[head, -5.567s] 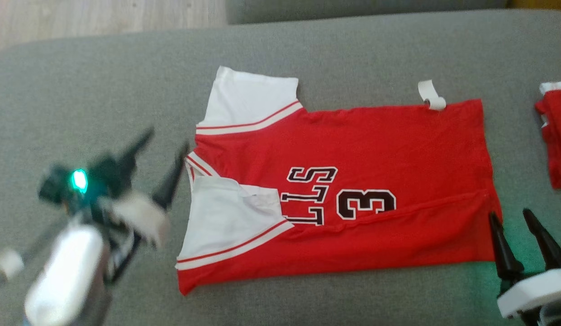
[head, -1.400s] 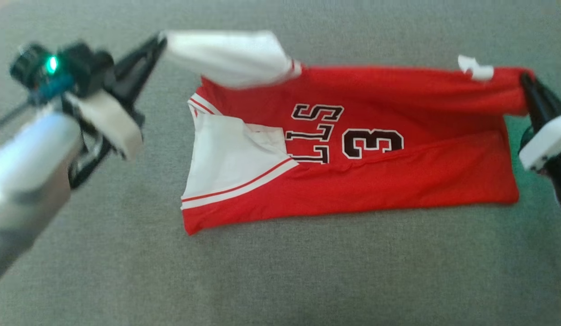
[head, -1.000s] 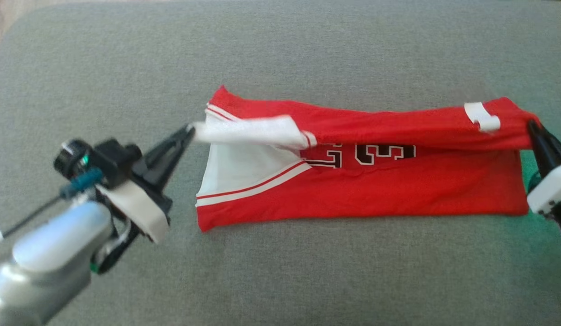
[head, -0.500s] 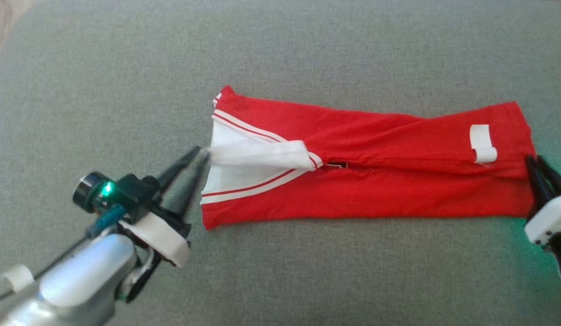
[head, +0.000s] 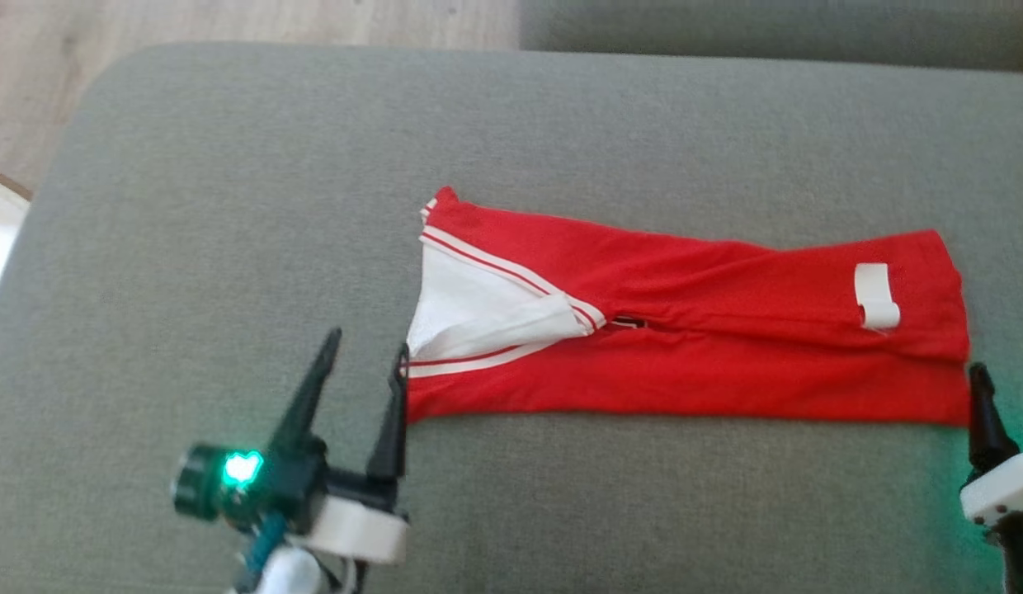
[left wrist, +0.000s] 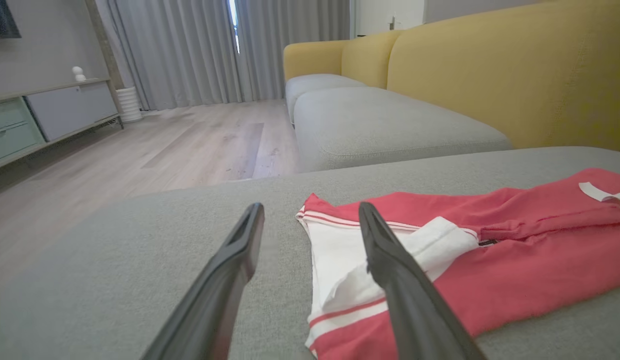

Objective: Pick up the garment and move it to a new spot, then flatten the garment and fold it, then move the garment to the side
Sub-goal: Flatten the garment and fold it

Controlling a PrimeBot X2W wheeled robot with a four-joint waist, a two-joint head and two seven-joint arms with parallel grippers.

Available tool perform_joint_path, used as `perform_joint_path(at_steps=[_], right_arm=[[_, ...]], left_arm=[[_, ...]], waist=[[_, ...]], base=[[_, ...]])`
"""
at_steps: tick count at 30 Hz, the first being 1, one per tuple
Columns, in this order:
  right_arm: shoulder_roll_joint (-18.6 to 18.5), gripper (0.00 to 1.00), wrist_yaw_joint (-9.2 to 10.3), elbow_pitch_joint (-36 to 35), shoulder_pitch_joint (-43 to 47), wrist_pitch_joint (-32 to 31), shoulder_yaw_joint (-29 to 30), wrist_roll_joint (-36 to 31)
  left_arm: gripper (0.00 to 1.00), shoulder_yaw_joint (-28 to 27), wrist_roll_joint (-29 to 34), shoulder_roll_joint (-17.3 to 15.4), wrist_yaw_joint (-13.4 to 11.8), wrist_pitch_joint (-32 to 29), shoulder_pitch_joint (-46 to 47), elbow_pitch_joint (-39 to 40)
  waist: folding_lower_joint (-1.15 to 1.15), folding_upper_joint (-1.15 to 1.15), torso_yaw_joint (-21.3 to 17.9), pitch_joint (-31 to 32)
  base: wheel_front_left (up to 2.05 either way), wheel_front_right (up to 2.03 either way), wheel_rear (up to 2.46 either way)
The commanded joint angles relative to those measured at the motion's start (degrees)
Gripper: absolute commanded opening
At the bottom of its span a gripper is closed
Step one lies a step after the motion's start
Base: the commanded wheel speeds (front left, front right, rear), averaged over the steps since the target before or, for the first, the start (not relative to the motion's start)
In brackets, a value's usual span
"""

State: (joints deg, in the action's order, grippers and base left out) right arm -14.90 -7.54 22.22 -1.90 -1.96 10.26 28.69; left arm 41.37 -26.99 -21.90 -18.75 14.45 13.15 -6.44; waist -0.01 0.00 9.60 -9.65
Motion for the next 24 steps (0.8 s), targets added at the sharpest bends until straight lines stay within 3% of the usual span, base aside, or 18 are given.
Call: perform_joint_path(at_steps=[1, 8, 15, 16, 17, 18, 19, 24], right_arm=[[-0.3, 1.0, 0.05, -0.9, -2.2, 0.9, 0.4, -0.9], [2.2, 1.0, 0.05, 6.5, -7.8, 0.6, 7.1, -8.6], [3.0, 1.0, 0.05, 15.1, -9.2, -3.4, 10.5, -14.6], [3.4, 0.93, 0.05, 15.6, -9.0, -4.0, 10.8, -14.9], [3.9, 0.61, 0.05, 15.9, -8.9, -4.5, 10.8, -14.9], [4.4, 0.21, 0.05, 15.9, -8.8, -5.1, 10.5, -14.5], [4.8, 0.0, 0.05, 15.8, -8.6, -5.6, 10.1, -13.8], [4.8, 0.0, 0.05, 12.7, -7.2, -5.0, 9.0, -11.6]], left_arm=[[1.0, -3.5, 2.1, 0.4, -0.7, 0.5, -0.3, 2.5], [1.0, -6.2, 10.4, 6.5, 0.8, 0.5, -6.5, 4.0], [1.0, -8.9, 14.7, 9.2, 4.0, 0.5, -8.1, 3.3], [1.0, -9.5, 15.1, 9.5, 4.3, 0.5, -8.3, 3.3], [1.0, -10.0, 15.4, 9.8, 4.6, 0.5, -8.5, 3.3], [1.0, -10.5, 15.7, 10.1, 4.9, 0.5, -8.7, 3.3], [1.0, -11.0, 16.0, 10.3, 5.2, 0.5, -8.9, 3.3], [1.0, -13.0, 17.5, 11.5, 6.7, 0.5, -10.0, 3.3]], waist=[[0.01, 0.0, 1.0, 0.9], [0.01, 0.0, 4.2, 2.0], [0.01, 0.0, 6.8, 2.9], [0.01, 0.0, 6.9, 3.0], [0.01, 0.0, 7.0, 3.0], [0.01, 0.0, 7.1, 3.1], [0.01, 0.0, 7.1, 3.2], [0.01, 0.0, 6.5, 3.7]], base=[[0.0, 0.0, 0.0], [0.0, 0.0, 0.0], [0.0, 0.0, 0.0], [0.0, 0.0, 0.0], [0.0, 0.0, 0.0], [0.0, 0.0, 0.0], [0.0, 0.0, 0.0], [0.0, 0.0, 0.0]])
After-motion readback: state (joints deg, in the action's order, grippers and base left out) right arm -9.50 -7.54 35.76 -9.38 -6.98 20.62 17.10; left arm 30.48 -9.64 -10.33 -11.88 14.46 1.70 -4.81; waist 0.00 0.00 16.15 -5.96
